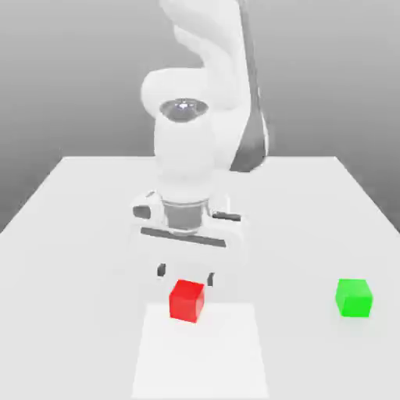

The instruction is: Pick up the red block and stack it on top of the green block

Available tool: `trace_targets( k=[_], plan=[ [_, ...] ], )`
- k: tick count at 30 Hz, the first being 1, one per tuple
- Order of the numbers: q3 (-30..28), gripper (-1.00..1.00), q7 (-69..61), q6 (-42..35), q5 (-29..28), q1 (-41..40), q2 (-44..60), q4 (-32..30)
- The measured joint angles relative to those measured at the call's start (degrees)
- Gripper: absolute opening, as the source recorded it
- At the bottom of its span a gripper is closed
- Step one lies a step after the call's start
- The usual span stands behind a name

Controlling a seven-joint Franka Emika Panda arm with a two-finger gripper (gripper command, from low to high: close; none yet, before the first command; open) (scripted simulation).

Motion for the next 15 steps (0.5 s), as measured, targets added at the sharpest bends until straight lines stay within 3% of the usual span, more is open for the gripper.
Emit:
trace_targets(
  k=[2,3,10,15],
  plan=[
    [-0.48,0.0,0.36,3.73,-0.41,0.37,4.38,0.48],
    [-0.69,-1.0,0.42,5.24,-0.47,0.57,6.14,0.71],
    [-0.68,-1.0,0.64,5.52,-0.72,0.51,6.43,0.73],
    [-0.09,-1.0,-0.01,-2.18,0.15,0.18,-2.51,-0.52]
  ],
)
